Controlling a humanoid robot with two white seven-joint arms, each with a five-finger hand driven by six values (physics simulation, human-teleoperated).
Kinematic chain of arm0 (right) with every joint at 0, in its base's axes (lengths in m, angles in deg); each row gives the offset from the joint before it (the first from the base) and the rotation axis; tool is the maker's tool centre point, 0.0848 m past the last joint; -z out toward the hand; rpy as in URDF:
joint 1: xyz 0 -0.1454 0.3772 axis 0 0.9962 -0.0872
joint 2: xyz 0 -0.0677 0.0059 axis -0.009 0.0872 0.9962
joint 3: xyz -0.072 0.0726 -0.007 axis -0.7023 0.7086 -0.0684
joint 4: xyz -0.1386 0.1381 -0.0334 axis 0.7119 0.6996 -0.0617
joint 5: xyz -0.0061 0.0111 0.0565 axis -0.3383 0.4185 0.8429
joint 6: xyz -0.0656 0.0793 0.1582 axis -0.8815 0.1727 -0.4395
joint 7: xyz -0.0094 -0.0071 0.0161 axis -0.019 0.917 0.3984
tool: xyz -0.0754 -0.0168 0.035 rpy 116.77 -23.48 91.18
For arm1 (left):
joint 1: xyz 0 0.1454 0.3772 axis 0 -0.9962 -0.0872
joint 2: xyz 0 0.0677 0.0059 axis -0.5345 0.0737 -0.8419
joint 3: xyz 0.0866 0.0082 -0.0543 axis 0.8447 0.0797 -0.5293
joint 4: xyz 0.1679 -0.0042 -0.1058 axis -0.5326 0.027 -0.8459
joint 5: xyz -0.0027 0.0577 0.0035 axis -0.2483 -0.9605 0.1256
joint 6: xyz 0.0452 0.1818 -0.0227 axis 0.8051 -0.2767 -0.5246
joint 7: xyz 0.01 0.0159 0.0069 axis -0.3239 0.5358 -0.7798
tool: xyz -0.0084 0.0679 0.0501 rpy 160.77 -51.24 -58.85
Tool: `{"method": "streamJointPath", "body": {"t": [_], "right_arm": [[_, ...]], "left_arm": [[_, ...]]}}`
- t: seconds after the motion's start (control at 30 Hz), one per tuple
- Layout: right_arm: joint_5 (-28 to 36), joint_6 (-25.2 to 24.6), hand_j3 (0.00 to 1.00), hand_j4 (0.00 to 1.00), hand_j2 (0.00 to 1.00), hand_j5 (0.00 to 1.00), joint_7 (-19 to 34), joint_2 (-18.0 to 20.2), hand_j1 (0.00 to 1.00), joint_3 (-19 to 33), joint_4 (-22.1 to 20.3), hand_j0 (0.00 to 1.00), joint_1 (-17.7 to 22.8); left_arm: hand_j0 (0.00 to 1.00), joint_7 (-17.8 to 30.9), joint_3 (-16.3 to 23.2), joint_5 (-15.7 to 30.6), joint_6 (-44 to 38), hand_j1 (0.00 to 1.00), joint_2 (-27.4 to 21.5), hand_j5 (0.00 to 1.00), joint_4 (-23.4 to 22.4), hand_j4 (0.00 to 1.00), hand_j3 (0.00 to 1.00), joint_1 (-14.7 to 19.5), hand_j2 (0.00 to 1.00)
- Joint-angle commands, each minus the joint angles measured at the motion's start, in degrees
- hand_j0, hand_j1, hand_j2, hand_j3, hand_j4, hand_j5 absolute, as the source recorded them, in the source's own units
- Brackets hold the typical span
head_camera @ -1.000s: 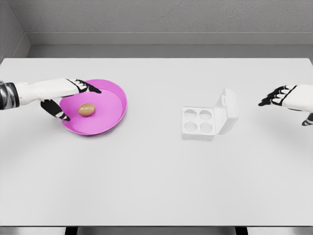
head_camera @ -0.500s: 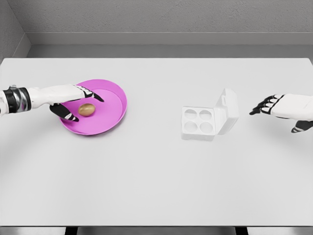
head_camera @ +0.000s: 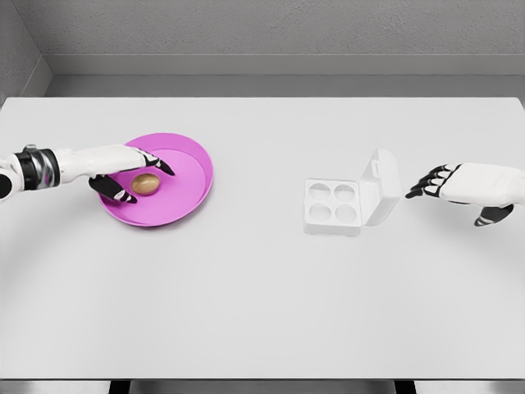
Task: Pack egg into the box and close the box lid
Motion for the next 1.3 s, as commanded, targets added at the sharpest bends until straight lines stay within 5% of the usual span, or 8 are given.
{"method": "streamJointPath", "body": {"t": [0.0,0.13,0.6,0.7,1.27], "right_arm": [[0.2,-0.1,1.00,1.00,1.00,1.00,0.0,-0.1,1.00,0.0,-0.1,1.00,0.0],[0.3,-0.1,1.00,1.00,1.00,1.00,0.0,-0.2,1.00,0.0,-0.1,1.00,0.0],[0.3,-0.1,1.00,1.00,1.00,1.00,0.0,-0.2,1.00,-0.1,-0.5,1.00,0.1],[0.3,-0.1,1.00,1.00,1.00,1.00,0.0,-0.2,1.00,0.0,-0.5,1.00,0.1],[0.3,-0.1,1.00,1.00,1.00,1.00,0.0,-0.2,1.00,0.0,-0.6,1.00,0.0]], "left_arm": [[0.81,0.0,-0.2,-0.8,-0.1,0.81,0.2,0.81,-0.4,0.81,0.81,0.0,0.81],[0.72,0.0,-0.3,-1.2,-0.1,0.72,0.2,0.72,-0.9,0.72,0.72,0.0,0.72],[0.71,0.0,-0.5,-1.2,-0.1,0.71,0.6,0.71,-1.1,0.71,0.71,0.1,0.71],[0.58,0.0,-0.3,-1.3,-0.1,0.58,0.6,0.58,-1.0,0.58,0.58,0.0,0.58],[0.35,0.0,-0.2,-1.4,-0.1,0.35,0.4,0.35,-0.1,0.35,0.35,1.1,0.35]]}}
